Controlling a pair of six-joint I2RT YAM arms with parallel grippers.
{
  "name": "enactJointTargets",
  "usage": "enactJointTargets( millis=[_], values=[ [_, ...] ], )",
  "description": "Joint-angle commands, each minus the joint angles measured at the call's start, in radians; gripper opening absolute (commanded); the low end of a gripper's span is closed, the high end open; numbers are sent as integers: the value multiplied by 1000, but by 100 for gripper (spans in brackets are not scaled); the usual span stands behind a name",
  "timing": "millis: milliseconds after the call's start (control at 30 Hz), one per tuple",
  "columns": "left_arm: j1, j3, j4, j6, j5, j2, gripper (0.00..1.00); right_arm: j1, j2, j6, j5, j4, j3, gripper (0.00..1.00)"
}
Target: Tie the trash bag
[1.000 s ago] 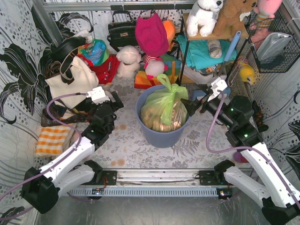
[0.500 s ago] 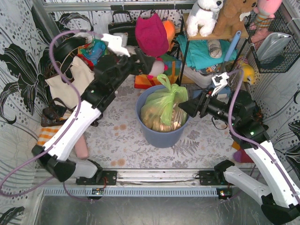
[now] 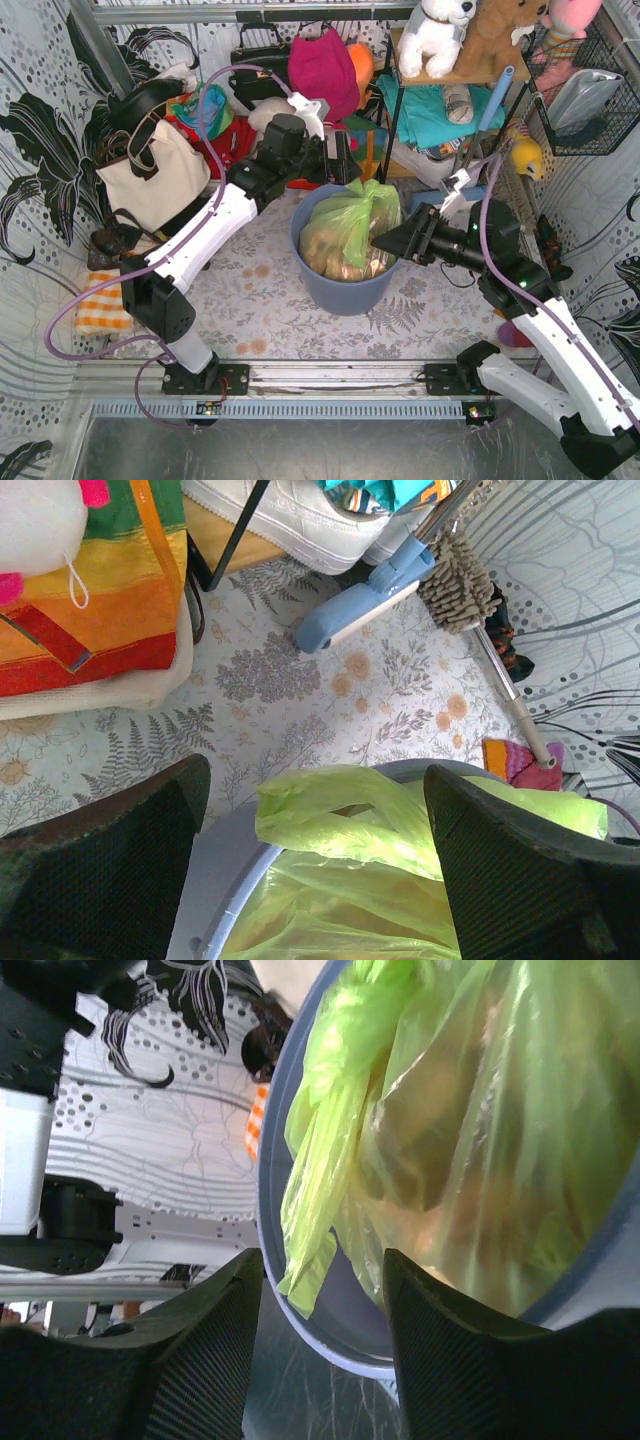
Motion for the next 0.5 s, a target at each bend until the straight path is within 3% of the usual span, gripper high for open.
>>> enactJointTargets(
  millis=[0,233,300,400,467],
  values=[
    [3,52,9,-3,-26,-20,97,72,27,42,7,58,-10,50],
    [3,62,-1,6,-21,-5,88,206,116,51,91,121,6,41],
    [3,67,-11,11,-29,2,82,212,122,51,101,125,7,33],
    [3,71,-16,18,-27,11,67,214,118,50,108,115,7,3],
    [3,77,-15,21,-29,16,51,214,108,50,103,109,8,0]
  ],
)
